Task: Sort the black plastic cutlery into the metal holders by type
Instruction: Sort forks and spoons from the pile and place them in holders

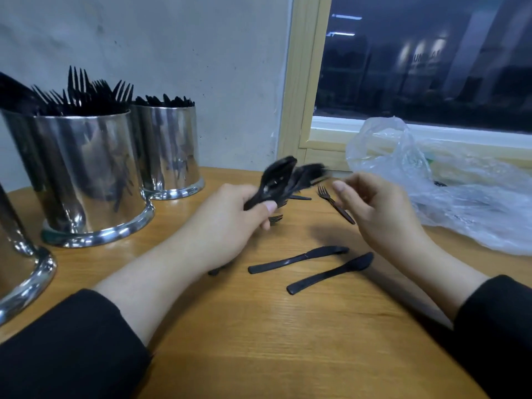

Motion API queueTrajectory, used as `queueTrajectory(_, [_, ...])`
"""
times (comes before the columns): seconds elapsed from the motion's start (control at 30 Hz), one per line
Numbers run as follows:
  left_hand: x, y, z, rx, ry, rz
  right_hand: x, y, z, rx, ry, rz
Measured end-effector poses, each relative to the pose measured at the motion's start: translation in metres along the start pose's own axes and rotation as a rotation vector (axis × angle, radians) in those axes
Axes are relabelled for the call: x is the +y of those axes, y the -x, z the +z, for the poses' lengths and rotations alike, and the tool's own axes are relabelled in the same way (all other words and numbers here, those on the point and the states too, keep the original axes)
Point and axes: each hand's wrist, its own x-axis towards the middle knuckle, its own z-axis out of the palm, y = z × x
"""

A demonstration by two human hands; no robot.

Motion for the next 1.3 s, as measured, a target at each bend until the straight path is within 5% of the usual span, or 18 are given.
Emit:
queueTrajectory(0.33, [-0.007,-0.004,-0.004,0.201,0.106,-0.097,0.034,-0.042,0.020,-0.290,0.584,0.239])
queueTrajectory(0.8, [-0.016,-0.010,-0.002,0.306,0.285,-0.155,0.041,-0.047,0.030,-0.258,0.419,0.293])
queueTrajectory(0.97, [-0.012,-0.008,-0.002,0.329,0.346,-0.152,0.001,-0.039,0.023,0.009,-0.144,0.290])
queueTrajectory(1.1, [-0.009,-0.007,0.000,0.326,0.352,-0.154,-0.056,-0.019,0.040,-0.152,-0.698,0.316])
queueTrajectory(1.3, [-0.013,-0.008,0.002,0.298,0.379,-0.130,-0.081,-0.001,0.070,-0.206,-0.887,0.354])
